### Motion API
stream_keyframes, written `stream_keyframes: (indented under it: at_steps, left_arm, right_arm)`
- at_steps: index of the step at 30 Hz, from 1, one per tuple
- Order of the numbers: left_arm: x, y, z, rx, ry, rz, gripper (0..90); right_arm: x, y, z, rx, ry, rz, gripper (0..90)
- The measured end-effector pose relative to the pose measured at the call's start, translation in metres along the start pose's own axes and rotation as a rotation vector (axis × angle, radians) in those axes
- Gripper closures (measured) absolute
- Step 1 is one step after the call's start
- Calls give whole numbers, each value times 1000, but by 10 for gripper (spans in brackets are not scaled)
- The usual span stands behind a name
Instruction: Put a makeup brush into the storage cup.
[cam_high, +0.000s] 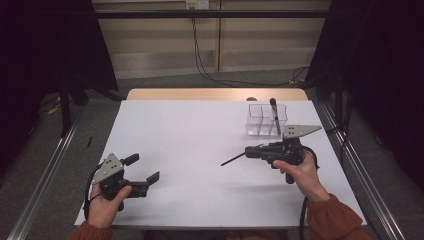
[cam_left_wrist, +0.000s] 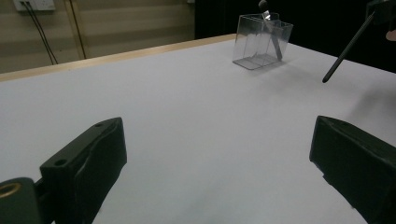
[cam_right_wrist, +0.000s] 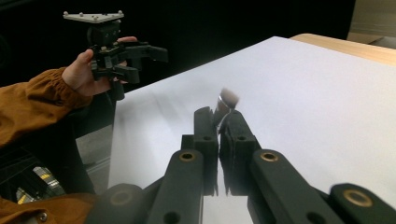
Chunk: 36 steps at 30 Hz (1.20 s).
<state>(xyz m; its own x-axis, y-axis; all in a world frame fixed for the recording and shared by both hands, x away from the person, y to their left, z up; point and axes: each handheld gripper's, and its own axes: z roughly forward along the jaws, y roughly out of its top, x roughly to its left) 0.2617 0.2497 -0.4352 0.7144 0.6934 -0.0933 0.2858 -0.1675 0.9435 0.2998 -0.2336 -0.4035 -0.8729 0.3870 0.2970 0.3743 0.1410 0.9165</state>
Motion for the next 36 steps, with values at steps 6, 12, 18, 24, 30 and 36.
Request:
stream_keyframes:
  at_steps: [6, 12, 18, 24, 30, 36]
  left_arm:
    - [0, -5, -6, -9, 14, -13, 38]
    - [-1, -8, -9, -15, 18, -3, 38]
    - [-3, -9, -9, -17, 25, 0, 38]
    - [0, -9, -10, -24, 37, 1, 38]
    - [-1, -9, -11, -30, 40, 11, 38]
    - [-1, -8, -11, -32, 40, 4, 38]
  right_arm:
    - [-2, 0, -9, 11, -25, 3, 862]
    - [-5, -1, -18, 25, -58, 10, 863]
    - [-9, -1, -35, 25, -97, 18, 863]
    - [-15, 5, -52, 26, -137, 29, 863]
    - [-22, 10, -65, 22, -183, 30, 863]
    - [-29, 17, -74, 9, -224, 33, 863]
